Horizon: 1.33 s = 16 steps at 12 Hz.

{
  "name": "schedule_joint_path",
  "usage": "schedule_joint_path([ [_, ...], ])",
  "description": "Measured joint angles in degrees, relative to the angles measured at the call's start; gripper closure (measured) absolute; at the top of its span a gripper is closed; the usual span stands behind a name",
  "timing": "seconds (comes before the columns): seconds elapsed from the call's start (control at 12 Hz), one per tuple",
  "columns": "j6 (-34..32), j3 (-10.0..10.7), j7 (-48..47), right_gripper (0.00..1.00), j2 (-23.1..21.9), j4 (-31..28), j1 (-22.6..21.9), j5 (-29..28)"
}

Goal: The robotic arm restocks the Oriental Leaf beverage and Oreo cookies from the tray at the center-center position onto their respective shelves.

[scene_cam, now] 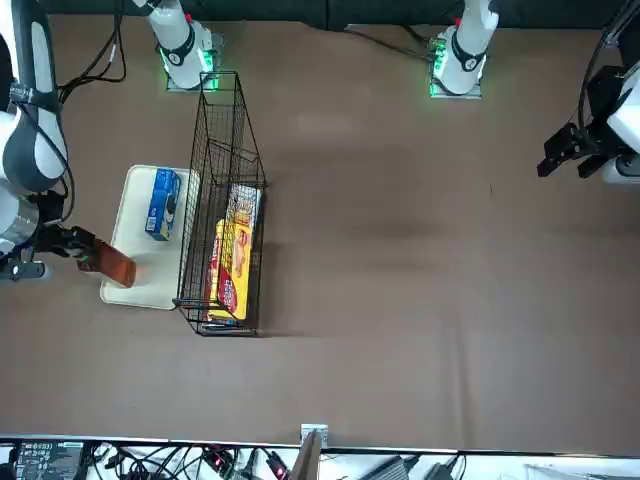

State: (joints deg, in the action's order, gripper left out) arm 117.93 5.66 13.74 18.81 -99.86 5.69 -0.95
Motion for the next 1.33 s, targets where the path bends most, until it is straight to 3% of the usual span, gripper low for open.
schedule_joint_path([
  [0.83, 0.6, 0.0, -1.9, 0.15, 0.5, -0.6, 0.2, 0.0],
  [1.0, 0.6, 0.0, -1.9, 0.2, 0.5, -0.7, 0.3, 0.0],
  [1.08, 0.6, 0.0, -2.0, 0.4, 0.5, -0.6, 0.3, 0.0],
  [1.33, 0.6, 0.0, -2.9, 0.42, 0.4, -0.6, 0.3, 0.0],
])
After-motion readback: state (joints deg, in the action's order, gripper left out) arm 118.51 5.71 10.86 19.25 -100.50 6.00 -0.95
